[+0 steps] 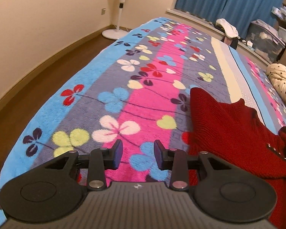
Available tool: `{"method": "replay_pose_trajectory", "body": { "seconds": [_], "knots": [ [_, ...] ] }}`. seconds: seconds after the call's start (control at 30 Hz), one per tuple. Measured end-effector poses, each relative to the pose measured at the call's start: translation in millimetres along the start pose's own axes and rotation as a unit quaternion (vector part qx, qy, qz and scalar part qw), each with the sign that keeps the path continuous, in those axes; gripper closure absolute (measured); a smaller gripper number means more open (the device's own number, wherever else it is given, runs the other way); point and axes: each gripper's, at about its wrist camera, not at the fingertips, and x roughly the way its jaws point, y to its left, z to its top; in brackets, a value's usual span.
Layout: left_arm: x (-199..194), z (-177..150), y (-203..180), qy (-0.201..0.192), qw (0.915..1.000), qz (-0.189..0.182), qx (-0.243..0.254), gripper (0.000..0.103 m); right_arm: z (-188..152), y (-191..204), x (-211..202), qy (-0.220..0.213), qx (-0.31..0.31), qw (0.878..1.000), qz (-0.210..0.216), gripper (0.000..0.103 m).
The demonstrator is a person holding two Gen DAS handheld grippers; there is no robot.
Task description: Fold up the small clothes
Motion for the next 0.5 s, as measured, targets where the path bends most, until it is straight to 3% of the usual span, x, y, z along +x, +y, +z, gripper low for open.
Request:
{"method": "replay_pose_trajectory", "body": {
  "seconds": [0.03, 0.1, 0.17, 0.23, 0.3, 0.37, 0.43, 0.5],
  "knots": [
    [0, 0, 0, 0.001, 1.0, 0.0, -0.001, 0.063, -1, -3, 2, 0.008, 0.006, 1.0, -0.021, 0.095],
    [2, 0, 1, 0.005, 1.0, -0.001, -0.007, 0.063, -2, -7, -6, -0.018, 0.02, 0.999, -0.038, 0.094],
    [3, 1, 0, 0.007, 0.9999, -0.006, -0.009, 0.063, -3, -2, -8, -0.03, 0.016, 0.999, 0.002, 0.094],
    [3, 0, -2, 0.008, 0.9999, -0.007, -0.004, 0.063, -10, 0, 10, 0.026, 0.017, 0.999, 0.038, 0.094],
    [3, -1, -4, 0.01, 0.9999, -0.008, 0.003, 0.063, -27, -1, 38, 0.11, 0.009, 0.994, 0.013, 0.094],
    [4, -1, -3, 0.011, 0.9999, -0.007, 0.006, 0.063, -32, -2, 37, 0.095, 0.02, 0.995, 0.007, 0.096],
    [4, 0, -2, 0.012, 0.9999, -0.009, 0.001, 0.063, -27, 9, 28, 0.065, -0.01, 0.998, 0.018, 0.092],
    [4, 0, -2, 0.012, 0.9999, -0.011, 0.001, 0.063, -28, 10, 29, 0.073, -0.021, 0.997, 0.011, 0.091]
  ]
}}
